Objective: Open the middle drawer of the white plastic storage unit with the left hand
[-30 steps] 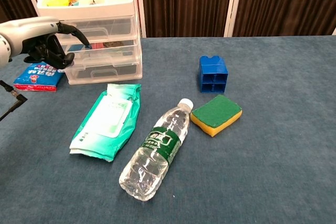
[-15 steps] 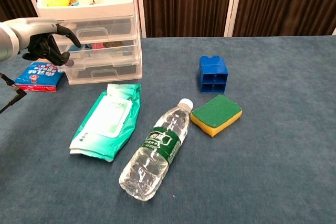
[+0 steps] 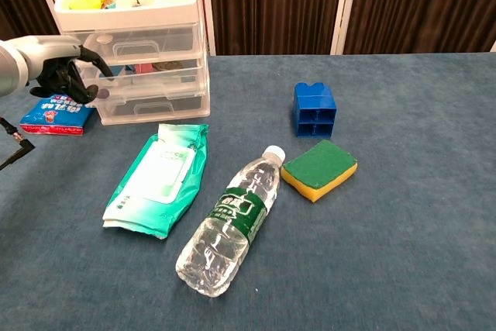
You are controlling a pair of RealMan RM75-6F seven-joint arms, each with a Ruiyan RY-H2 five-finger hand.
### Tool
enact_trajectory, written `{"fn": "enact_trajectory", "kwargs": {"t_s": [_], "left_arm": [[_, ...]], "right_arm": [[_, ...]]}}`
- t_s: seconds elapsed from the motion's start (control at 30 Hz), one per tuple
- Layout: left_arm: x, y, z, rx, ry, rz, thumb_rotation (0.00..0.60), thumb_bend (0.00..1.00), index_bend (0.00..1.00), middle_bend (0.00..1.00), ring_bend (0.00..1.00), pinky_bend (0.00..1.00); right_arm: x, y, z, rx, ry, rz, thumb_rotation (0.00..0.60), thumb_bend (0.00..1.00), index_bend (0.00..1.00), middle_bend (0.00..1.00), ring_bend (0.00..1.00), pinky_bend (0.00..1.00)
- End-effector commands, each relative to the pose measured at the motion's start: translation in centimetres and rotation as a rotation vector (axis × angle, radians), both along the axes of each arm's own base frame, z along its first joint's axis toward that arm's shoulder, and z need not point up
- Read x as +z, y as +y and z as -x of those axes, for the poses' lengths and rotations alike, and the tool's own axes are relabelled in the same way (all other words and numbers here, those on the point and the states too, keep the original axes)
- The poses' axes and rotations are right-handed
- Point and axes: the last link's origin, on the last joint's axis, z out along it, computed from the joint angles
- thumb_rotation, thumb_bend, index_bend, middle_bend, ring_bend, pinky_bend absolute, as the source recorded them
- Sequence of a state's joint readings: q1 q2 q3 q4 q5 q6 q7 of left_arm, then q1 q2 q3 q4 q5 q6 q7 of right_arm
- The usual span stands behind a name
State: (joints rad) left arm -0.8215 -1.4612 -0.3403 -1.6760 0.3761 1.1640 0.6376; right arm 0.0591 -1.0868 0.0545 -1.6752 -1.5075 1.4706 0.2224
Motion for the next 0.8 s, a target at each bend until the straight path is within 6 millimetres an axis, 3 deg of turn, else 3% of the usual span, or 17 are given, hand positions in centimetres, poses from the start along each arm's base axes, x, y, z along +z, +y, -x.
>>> {"fn": "enact_trajectory", "kwargs": {"t_s": [0.03,0.5,0.8], "left_arm": [[0.1,-0.1,0.5,0.009,0.005,0.005,0.6,0.62,0.25,1.0,0.99,0.92],[1.2,-0.5,2.0,0.03,0.0,0.008,0.6,0.63,0.3,1.0,1.0,0.92],[1.1,-1.6,1.6,0.006,-0.027,0.043,0.6,0.63,0.3,1.0,1.0,0.92]], "right_arm": [[0.0,0.0,0.0,-0.002,0.0,0.0,0.6,0.12,0.0,0.0,0.0,0.0],[-0.1,0.0,0.0,-0.005,-0.001,-0.001,0.6,0.12,0.0,0.0,0.0,0.0],[-0.1,0.0,0.0,-0.005,0.0,0.0,0.6,0.12,0.0,0.0,0.0,0.0]]}}
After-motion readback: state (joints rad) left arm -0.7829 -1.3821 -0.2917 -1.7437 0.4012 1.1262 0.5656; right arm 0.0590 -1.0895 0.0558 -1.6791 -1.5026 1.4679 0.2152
